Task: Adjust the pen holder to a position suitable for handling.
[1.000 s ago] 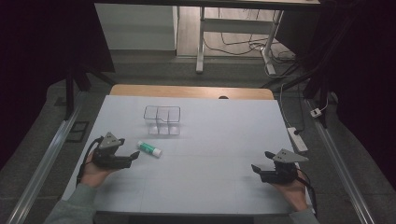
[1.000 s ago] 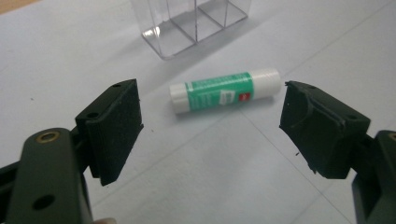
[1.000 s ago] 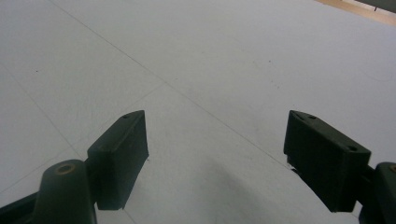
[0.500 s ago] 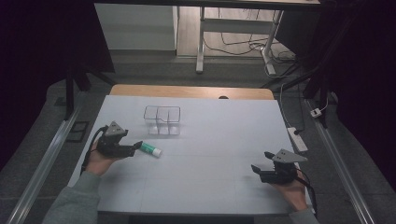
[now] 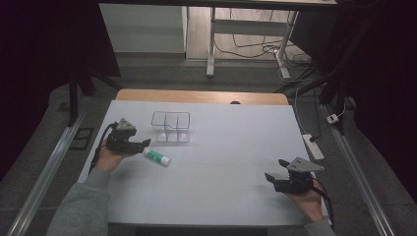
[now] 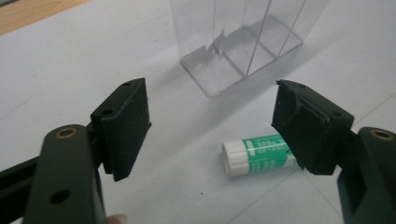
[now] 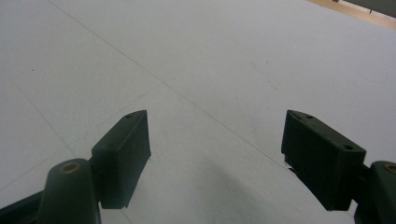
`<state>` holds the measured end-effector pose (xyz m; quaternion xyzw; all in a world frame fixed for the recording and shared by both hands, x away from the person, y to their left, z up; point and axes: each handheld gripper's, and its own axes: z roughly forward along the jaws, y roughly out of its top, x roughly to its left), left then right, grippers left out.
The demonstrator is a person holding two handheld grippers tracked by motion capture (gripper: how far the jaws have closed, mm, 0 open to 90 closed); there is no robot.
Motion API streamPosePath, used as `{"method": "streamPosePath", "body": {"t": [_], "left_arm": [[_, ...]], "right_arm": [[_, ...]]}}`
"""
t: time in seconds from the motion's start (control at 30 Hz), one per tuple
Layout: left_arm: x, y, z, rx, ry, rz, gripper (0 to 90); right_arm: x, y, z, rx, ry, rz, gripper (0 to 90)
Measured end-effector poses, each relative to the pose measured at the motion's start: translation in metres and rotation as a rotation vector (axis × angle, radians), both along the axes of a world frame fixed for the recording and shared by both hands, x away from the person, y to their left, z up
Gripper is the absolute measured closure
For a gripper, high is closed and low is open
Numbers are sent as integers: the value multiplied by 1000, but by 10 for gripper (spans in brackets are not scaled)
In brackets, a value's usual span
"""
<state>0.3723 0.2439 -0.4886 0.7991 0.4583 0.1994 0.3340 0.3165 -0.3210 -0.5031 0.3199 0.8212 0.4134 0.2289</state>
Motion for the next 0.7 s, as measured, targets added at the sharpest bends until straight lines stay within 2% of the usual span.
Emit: {"method": "streamPosePath", "body": {"t": [0.2, 0.27, 0.43, 0.47, 0.5, 0.63, 0.67, 0.7], "left_arm": [[17, 2, -4, -16, 27, 28, 302], [21, 2, -6, 1, 29, 29, 316], [31, 3, -8, 6, 37, 38, 376], [33, 3, -9, 4, 37, 33, 433], [34, 3, -9, 5, 35, 29, 433], [38, 1, -13, 6, 33, 17, 572], [39, 1, -14, 0, 35, 18, 616], [41, 1, -14, -2, 35, 15, 700]], "right_arm": [[0, 1, -1, -5, 7, 1, 240], [1, 1, -2, -4, 11, 1, 240], [1, 1, -2, -7, 12, 4, 241], [1, 1, -2, -10, 12, 4, 240], [1, 1, -2, -10, 12, 4, 240], [1, 1, -2, -8, 10, 3, 241], [1, 1, -2, -10, 12, 3, 241], [1, 1, -2, -14, 13, 4, 241]]}}
